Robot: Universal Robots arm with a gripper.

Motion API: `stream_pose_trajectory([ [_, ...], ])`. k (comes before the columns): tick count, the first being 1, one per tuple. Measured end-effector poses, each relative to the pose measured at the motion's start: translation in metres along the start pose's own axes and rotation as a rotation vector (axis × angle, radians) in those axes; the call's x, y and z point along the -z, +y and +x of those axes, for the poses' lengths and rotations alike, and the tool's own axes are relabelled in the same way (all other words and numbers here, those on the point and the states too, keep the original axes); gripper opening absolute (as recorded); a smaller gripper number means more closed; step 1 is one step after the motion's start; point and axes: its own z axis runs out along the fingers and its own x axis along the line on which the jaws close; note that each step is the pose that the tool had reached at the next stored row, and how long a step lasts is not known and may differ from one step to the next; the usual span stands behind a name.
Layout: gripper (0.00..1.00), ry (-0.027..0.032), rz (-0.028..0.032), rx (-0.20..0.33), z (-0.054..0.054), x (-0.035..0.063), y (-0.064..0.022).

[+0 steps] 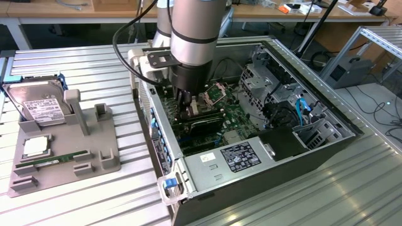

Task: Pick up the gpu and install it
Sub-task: 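Press down on the gpu until it lock into place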

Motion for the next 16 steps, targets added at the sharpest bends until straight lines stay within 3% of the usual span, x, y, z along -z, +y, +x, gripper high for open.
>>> stream_pose_trajectory([
  [3,0.11,0.0002,0.0014,0.000,0.000,0.0002,0.0122],
  [16,0.11,0.0000,0.0079,0.000,0.000,0.0005,0.0318],
])
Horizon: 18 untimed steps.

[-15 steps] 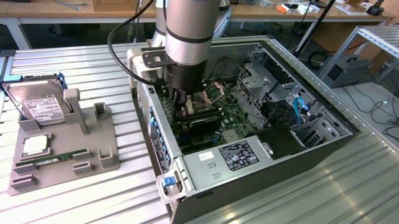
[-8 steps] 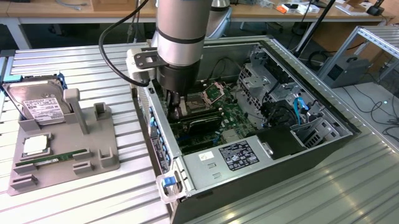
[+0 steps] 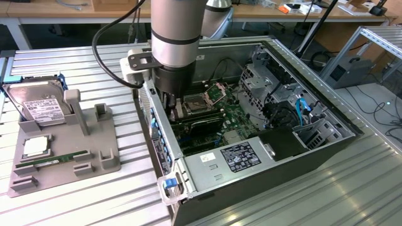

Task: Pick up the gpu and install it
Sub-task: 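Press down on the gpu until it lock into place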

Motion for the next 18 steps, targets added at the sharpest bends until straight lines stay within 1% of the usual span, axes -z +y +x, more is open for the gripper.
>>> stream_pose_trajectory([
  [5,0.11,0.0000,0.0005,0.000,0.000,0.0000,0.0025],
  [6,0.11,-0.0001,0.0018,0.000,0.000,0.0001,0.0058],
  [7,0.11,-0.0004,0.0014,0.000,0.000,0.0001,0.0092],
  [9,0.11,-0.0017,0.0016,0.000,0.001,0.0001,0.0093],
  [11,0.11,-0.0015,0.0006,0.000,0.003,-0.0005,0.0073],
  [18,0.11,-0.0017,-0.0037,0.000,0.003,-0.0067,-0.0134],
])
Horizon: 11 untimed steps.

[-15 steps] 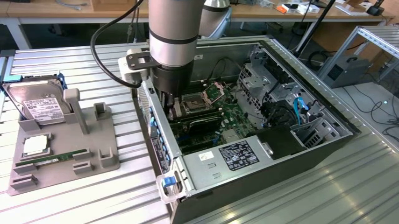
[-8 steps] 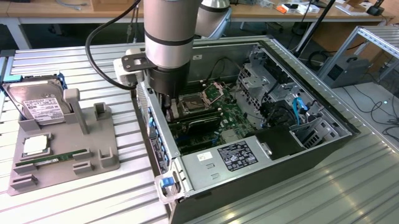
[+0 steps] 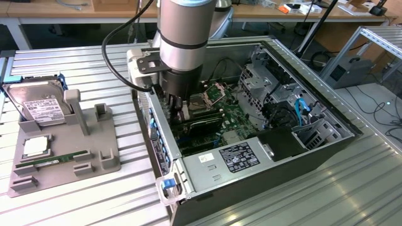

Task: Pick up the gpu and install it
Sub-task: 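Press down on the gpu until it lock into place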

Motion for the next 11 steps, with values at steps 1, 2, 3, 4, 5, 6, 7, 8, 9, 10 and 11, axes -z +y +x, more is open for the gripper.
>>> stream_pose_trajectory([
  [1,0.11,0.0002,-0.0003,0.000,0.000,-0.0006,-0.0015],
  [2,0.11,0.0001,-0.0005,0.000,0.000,-0.0017,-0.0033],
  [3,0.11,0.0000,-0.0011,0.000,0.001,-0.0038,-0.0046],
  [4,0.11,0.0007,-0.0022,0.000,0.001,-0.0065,-0.0057],
  [5,0.11,0.0008,-0.0025,0.000,0.001,-0.0078,-0.0060],
  [6,0.11,0.0006,-0.0026,0.000,0.001,-0.0088,-0.0061],
  [7,0.11,0.0008,-0.0030,0.000,0.001,-0.0104,-0.0065],
  [8,0.11,0.0007,-0.0027,0.000,0.002,-0.0110,-0.0066],
  [9,0.11,0.0004,-0.0025,0.000,0.002,-0.0112,-0.0067],
  [10,0.11,0.0004,-0.0025,0.000,0.002,-0.0113,-0.0074],
  [11,0.11,0.0005,-0.0029,0.000,0.002,-0.0108,-0.0105],
])
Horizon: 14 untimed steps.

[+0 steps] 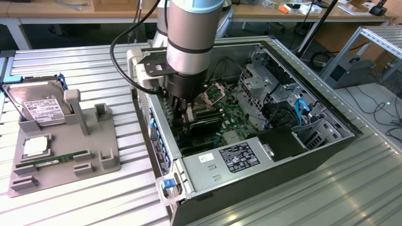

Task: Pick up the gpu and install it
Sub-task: 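Press down on the gpu until it lock into place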

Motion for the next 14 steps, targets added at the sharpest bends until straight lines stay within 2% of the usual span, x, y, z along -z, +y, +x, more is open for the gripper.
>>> stream_pose_trajectory([
  [1,0.11,-0.0004,0.0006,0.000,0.000,-0.0001,-0.0067],
  [2,0.11,-0.0005,-0.0011,0.000,0.000,-0.0003,-0.0188],
  [6,0.11,-0.0005,-0.0024,0.000,-0.001,-0.0006,-0.0390],
  [9,0.11,-0.0017,-0.0015,0.001,-0.001,0.0016,-0.0499],
  [14,0.11,-0.0004,-0.0025,0.000,-0.001,0.0133,-0.0594],
])
